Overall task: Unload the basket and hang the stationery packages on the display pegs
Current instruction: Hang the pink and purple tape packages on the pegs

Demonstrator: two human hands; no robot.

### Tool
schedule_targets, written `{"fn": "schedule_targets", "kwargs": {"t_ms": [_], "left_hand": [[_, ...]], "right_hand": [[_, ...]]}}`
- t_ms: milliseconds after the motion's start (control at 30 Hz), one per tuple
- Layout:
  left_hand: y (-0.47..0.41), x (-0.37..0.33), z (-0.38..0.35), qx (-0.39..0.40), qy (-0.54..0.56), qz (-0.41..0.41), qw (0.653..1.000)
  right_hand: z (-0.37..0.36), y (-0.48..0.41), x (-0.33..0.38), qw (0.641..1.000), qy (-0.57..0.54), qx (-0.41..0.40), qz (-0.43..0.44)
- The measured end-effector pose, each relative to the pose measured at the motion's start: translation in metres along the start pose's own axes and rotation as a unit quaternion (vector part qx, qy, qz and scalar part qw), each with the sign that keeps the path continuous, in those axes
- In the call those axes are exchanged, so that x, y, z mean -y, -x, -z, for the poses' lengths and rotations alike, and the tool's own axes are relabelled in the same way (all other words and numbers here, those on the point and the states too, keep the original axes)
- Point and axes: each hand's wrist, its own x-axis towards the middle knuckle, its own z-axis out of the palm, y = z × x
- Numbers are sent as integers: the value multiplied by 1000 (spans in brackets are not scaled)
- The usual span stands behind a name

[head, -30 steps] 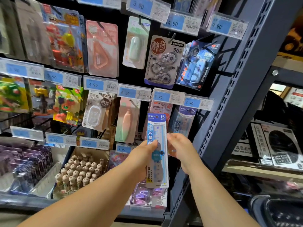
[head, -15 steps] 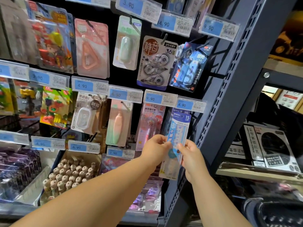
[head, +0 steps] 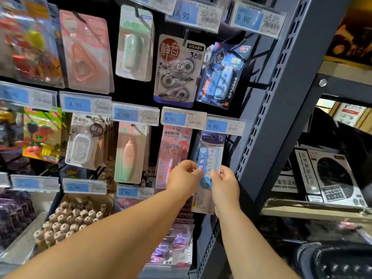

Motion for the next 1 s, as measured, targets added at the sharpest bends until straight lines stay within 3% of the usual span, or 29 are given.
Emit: {"fn": "schedule_targets", "kwargs": {"t_ms": [200,400,600,800,867,1000], "left_hand": [[-9,2,-4,-20,-3,-4,1000],[-16,-1,-7,-66,-74,3,995],[-9,5,-7,-99,-56,2,993],[5,19,26,-48,-66,3,997],[9,23,48,-39,-88,-1,995],[18,35,112,-14,-149,1,989]], "right_hand": [[-10,-6,-2,1000,-9,-23,-4],[-17,-13,-1,997,-2,-79,-21],[-23,-11,-1,989,80,-123,-22],[-28,8,6,978,107,-153,98],[-36,19,13,977,110,-126,134],[-73,47,26,975,114,4,191]]}}
